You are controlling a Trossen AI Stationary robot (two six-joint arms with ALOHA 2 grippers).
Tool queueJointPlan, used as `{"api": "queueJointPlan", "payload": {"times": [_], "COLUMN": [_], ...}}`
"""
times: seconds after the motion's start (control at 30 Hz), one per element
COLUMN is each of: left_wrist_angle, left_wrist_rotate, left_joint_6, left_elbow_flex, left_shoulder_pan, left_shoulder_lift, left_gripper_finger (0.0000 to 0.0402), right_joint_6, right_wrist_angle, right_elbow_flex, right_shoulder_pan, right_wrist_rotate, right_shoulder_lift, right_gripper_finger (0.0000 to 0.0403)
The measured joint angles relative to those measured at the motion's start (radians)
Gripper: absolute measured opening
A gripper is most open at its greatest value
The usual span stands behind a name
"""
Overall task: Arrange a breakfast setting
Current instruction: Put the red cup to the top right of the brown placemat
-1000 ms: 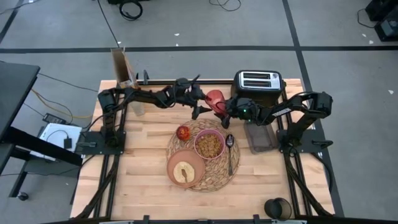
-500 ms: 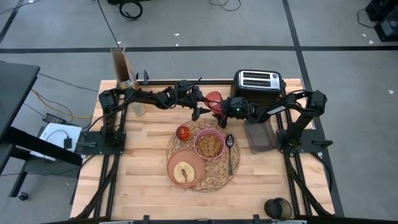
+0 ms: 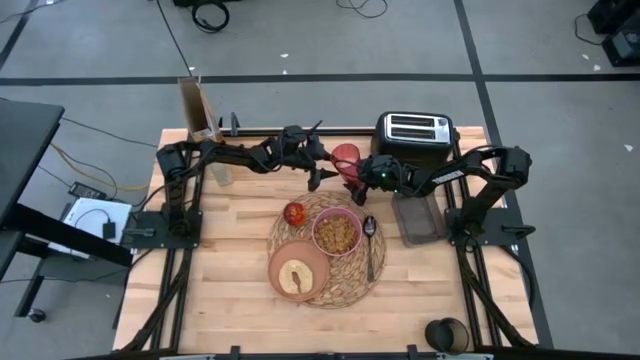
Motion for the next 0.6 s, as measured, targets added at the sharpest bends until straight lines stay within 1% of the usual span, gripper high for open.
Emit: {"api": "queueJointPlan", "payload": {"times": [0.23, 0.37, 0.6], "left_wrist_angle": [-0.046, -0.043, -0.042], "left_wrist_rotate": [-0.003, -0.009, -0.004], "left_joint_6": [0.024, 0.034, 0.04], "left_elbow_flex": [0.002, 0.002, 0.002], "left_shoulder_pan": [0.011, 0.014, 0.013], "left_shoulder_lift": [-0.004, -0.005, -0.006], "left_gripper_finger": [0.0249, 0.0249, 0.0249], "right_joint_6": [-0.031, -0.035, -0.073], "right_wrist_angle": [-0.052, -0.076, -0.123], "right_elbow_flex": [0.001, 0.001, 0.001], "right_shoulder_pan": [0.001, 0.002, -0.008], "right_wrist_rotate": [-0.026, -0.031, -0.032], "right_shoulder_lift": [0.0, -0.001, -0.062], "right_gripper_finger": [0.0393, 0.0393, 0.0394]}}
